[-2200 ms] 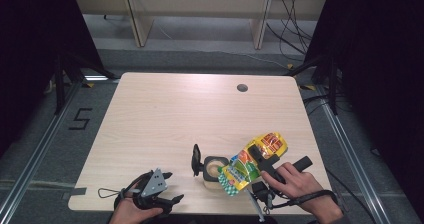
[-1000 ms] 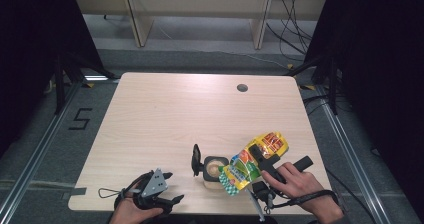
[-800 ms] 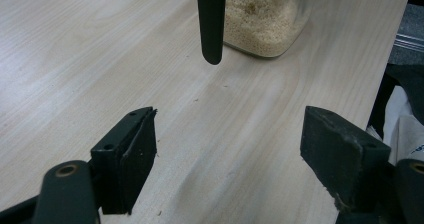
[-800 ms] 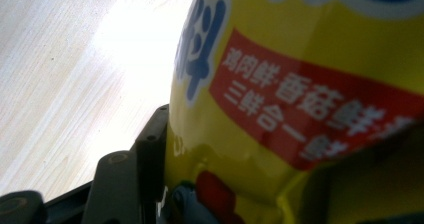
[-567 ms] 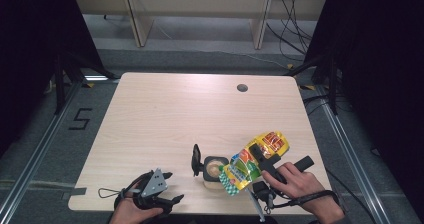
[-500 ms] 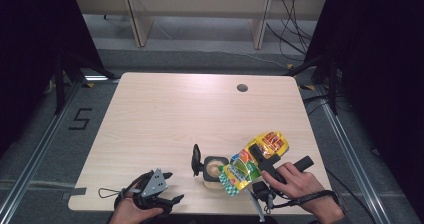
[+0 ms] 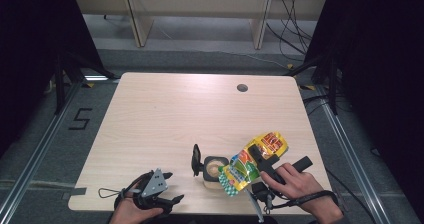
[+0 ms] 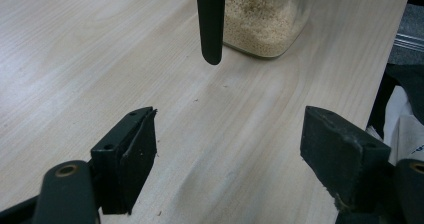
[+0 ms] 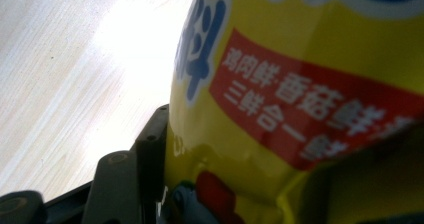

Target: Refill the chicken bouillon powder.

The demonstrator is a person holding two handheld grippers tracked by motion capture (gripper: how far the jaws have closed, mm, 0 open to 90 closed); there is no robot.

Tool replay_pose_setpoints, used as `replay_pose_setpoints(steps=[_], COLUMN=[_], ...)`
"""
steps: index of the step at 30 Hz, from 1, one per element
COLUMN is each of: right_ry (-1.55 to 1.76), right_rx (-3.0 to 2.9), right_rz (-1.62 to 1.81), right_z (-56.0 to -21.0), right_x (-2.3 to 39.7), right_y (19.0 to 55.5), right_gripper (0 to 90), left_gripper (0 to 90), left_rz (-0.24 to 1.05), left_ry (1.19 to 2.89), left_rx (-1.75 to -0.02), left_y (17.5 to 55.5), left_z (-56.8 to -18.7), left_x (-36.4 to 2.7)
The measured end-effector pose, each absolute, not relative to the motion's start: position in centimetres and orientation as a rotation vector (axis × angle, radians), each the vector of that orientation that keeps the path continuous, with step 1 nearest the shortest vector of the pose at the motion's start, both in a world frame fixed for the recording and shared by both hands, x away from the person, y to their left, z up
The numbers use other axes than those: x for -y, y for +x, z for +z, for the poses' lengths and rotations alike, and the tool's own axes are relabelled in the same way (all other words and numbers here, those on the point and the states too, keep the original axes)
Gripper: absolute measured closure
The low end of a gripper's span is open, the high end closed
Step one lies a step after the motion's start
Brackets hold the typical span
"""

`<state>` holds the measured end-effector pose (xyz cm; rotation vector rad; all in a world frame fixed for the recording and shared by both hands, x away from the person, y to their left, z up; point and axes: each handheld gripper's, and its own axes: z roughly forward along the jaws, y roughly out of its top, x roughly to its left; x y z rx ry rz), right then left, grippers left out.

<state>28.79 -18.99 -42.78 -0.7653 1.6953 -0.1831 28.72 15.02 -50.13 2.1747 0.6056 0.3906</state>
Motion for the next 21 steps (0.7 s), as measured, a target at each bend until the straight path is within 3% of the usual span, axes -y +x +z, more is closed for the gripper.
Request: replay_pose_setpoints(steps=[21], right_ry=[-0.765], right_rx=[-1.698], right_rz=[-0.182], right_z=[-42.8], right_x=[19.03], right_y=[28.84], right_gripper=[42.1], left_gripper=[22.1], left_rz=[0.385], left_ry=[2.176], left_rx=[-0.6], left_y=[28.72], left_z=[-50.12], left_x=[-15.0])
